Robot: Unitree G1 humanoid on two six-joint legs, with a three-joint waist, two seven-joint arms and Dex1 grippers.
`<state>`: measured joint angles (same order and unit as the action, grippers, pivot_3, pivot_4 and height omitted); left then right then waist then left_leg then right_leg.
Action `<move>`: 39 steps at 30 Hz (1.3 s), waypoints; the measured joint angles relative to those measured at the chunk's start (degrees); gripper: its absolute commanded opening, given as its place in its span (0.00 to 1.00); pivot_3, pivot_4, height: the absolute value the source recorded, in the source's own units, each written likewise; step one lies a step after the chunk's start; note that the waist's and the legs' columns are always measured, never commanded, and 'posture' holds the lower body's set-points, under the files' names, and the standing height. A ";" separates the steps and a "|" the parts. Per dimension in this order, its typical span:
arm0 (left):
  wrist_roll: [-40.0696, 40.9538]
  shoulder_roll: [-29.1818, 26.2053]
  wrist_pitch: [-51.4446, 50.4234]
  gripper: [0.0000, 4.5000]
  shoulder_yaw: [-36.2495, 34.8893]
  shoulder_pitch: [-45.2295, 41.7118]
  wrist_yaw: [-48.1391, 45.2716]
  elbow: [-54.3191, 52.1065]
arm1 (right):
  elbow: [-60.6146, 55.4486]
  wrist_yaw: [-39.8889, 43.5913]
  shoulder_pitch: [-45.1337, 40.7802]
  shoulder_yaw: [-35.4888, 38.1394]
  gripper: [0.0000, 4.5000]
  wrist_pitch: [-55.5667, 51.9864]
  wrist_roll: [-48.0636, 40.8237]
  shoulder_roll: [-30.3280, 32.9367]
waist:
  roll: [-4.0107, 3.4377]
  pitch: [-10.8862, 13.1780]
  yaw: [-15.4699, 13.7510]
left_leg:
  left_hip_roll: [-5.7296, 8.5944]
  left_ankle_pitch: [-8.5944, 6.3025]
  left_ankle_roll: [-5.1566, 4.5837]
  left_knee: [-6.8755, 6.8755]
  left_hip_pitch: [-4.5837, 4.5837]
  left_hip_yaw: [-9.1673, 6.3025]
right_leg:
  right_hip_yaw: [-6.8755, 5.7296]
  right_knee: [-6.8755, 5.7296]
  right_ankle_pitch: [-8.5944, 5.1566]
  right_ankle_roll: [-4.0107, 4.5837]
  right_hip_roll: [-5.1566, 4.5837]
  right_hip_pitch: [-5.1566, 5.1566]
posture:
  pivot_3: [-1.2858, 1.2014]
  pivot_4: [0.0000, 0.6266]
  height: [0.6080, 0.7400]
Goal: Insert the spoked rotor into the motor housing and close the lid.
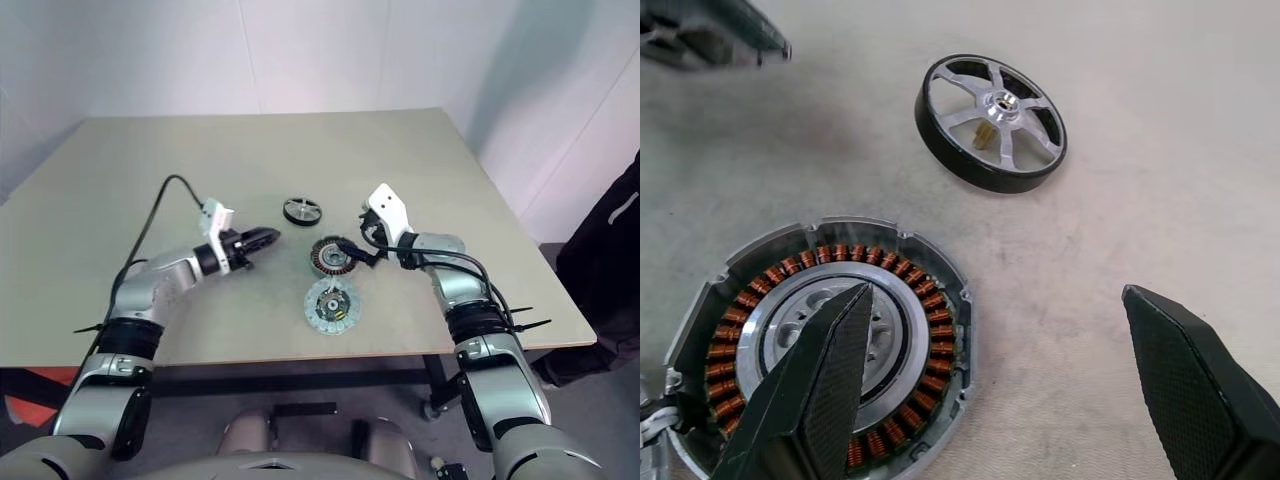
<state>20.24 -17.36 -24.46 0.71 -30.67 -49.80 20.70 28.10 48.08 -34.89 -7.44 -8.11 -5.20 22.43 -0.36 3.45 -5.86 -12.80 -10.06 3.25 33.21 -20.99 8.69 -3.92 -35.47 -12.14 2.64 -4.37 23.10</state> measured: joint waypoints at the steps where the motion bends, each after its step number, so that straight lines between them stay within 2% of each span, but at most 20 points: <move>1: -0.70 0.37 0.57 0.16 1.49 -0.99 -0.74 0.19 | 0.21 -0.24 -0.05 0.04 1.00 0.09 0.01 0.30 | 0.01 0.00 0.04 | 0.00 0.00 0.00 0.00 0.00 0.00 | 0.00 0.00 0.00 0.00 0.00 0.00 | 0.52 0.00 1.00; 7: -5.91 0.75 7.19 0.16 6.83 -8.09 -5.09 7.20 | 1.18 -2.96 -0.20 1.87 1.00 0.26 0.28 2.53 | 0.01 0.01 0.19 | 0.02 0.01 0.01 -0.02 0.01 0.01 | 0.02 0.01 0.00 -0.01 0.01 0.00 | 0.52 0.00 1.00; 19: -12.59 5.23 16.53 0.16 10.60 -13.14 -8.63 21.42 | 2.35 -7.97 -0.06 4.13 1.00 -0.05 0.71 3.88 | 0.02 0.01 -0.20 | 0.03 0.01 0.00 -0.02 -0.01 0.01 | 0.01 0.04 0.01 0.00 0.00 0.00 | 0.52 0.00 1.00; 26: -13.54 8.06 18.53 0.16 10.76 -15.37 -8.60 23.93 | 2.34 -8.00 0.40 4.12 1.00 -0.12 0.71 3.85 | 0.02 0.02 -0.32 | 0.03 0.00 -0.02 -0.02 -0.03 0.01 | 0.01 0.04 0.01 0.00 0.00 0.00 | 0.52 0.00 1.00; 38: -16.04 8.34 20.36 0.16 11.05 -15.25 -10.00 25.55 | 2.34 -8.03 0.41 4.12 1.00 -0.13 0.71 3.83 | 0.03 0.02 -0.41 | 0.03 0.00 -0.03 -0.01 -0.03 0.01 | 0.00 0.04 0.01 0.00 -0.01 0.00 | 0.52 0.00 1.00; 39: -16.10 8.34 20.48 0.32 11.04 -15.19 -10.08 25.59 | 2.34 -8.05 0.42 4.12 1.00 -0.13 0.71 3.81 | 0.03 0.02 -0.41 | 0.03 0.00 -0.03 -0.01 -0.03 0.01 | 0.00 0.04 0.01 0.00 -0.01 0.00 | 0.52 0.00 1.00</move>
<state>4.14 -9.01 -3.98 11.75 -45.86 -59.88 46.29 30.44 40.03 -34.47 -3.32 -8.24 -4.48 26.24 -0.34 3.46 -6.27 -12.77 -10.06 3.22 33.19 -21.02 8.70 -3.92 -35.43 -12.13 2.65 -4.38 23.09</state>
